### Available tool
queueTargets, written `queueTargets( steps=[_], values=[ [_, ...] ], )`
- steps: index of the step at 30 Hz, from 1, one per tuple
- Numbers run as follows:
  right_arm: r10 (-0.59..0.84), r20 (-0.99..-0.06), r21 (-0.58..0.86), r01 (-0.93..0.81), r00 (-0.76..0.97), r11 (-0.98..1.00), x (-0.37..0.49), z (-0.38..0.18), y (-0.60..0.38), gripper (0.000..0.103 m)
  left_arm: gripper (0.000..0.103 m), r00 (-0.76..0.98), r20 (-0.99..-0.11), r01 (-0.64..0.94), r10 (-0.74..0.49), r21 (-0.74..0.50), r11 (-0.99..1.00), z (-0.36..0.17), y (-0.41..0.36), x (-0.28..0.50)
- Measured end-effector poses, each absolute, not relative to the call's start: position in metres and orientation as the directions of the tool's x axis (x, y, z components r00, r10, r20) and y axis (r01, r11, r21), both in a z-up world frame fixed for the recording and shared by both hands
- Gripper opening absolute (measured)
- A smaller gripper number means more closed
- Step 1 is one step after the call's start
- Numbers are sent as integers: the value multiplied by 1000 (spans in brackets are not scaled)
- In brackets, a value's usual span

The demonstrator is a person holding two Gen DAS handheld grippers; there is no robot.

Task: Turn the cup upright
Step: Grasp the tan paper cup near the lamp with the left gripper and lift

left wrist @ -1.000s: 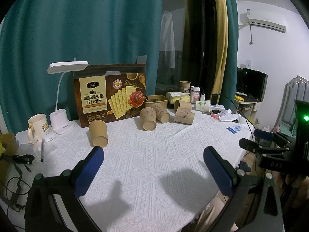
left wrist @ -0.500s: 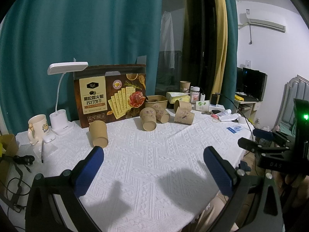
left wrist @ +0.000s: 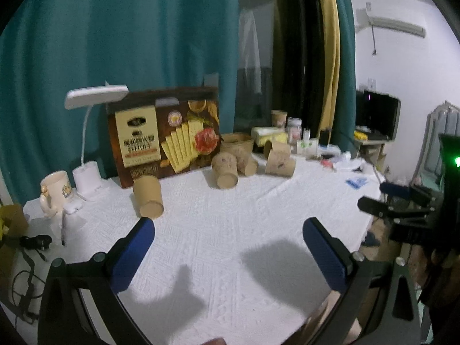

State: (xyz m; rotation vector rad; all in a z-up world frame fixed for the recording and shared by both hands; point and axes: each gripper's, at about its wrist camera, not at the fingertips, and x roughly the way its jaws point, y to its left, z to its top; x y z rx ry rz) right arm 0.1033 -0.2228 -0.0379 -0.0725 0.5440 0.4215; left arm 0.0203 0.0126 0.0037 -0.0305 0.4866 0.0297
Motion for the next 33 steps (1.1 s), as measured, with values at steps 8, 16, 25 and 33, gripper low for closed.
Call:
queueTargets(
  steps=[8, 16, 25, 33],
  values=[
    [369, -636, 72, -424, 677, 903, 171, -74, -197, 78, 103, 787, -610, -132, 90, -25, 991, -30, 67, 90],
    [399, -678, 119, -443, 618, 889, 231, -101, -166, 78, 103, 714, -700, -238, 9, -230, 944, -67, 166, 184],
    [407, -708, 171, -418, 578, 892, 276, -123, -151, 78, 87, 639, -769, -336, -18, -300, 893, -107, 211, 250],
    [420, -704, 202, -404, 573, 892, 287, -125, -153, 78, 60, 600, -791, -368, -118, -404, 838, -127, 218, 263]
  ],
)
